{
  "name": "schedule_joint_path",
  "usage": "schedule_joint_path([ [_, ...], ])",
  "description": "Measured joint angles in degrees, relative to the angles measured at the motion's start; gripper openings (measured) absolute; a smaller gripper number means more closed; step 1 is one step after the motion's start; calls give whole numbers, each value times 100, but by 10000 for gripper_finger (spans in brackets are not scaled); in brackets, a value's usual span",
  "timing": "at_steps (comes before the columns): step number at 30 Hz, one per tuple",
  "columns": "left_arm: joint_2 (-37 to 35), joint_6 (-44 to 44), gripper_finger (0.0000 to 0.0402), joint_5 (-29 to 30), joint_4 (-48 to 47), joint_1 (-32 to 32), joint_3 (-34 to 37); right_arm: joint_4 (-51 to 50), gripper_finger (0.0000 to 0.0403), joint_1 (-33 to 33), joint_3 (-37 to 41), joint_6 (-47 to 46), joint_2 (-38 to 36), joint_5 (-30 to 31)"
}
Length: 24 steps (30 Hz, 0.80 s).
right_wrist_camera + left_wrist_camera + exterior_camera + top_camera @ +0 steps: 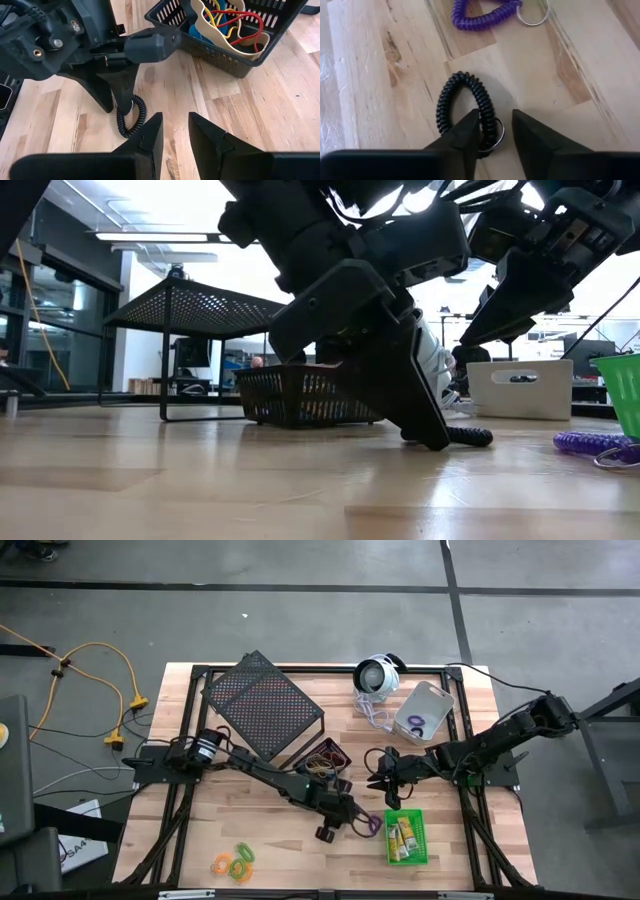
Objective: Pick & Place Office Desk Supplies
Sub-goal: Put the black spring keychain into the white bin
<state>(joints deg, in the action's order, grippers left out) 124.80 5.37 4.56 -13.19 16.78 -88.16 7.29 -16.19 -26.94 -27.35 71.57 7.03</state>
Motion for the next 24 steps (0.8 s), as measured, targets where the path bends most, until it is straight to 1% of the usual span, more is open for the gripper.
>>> schedule_joint_path([
  [5, 3, -110, 54, 57, -1, -3, 0, 0, 79, 0, 0, 0, 0, 0],
  [8, 3, -110, 35, 78, 3, 25, 0, 0, 79, 0, 0, 0, 0, -2],
  [16, 10, -106, 25, 533, 25, 195, 0, 0, 79, -1, -1, 0, -2, -17],
  [20, 5, -55, 24, 1047, 55, 341, 8, 18, 79, 0, -2, -10, -2, -274],
  [24, -3, 282, 23, 1768, 220, 517, 11, 61, 79, 0, -9, -454, 0, -478],
])
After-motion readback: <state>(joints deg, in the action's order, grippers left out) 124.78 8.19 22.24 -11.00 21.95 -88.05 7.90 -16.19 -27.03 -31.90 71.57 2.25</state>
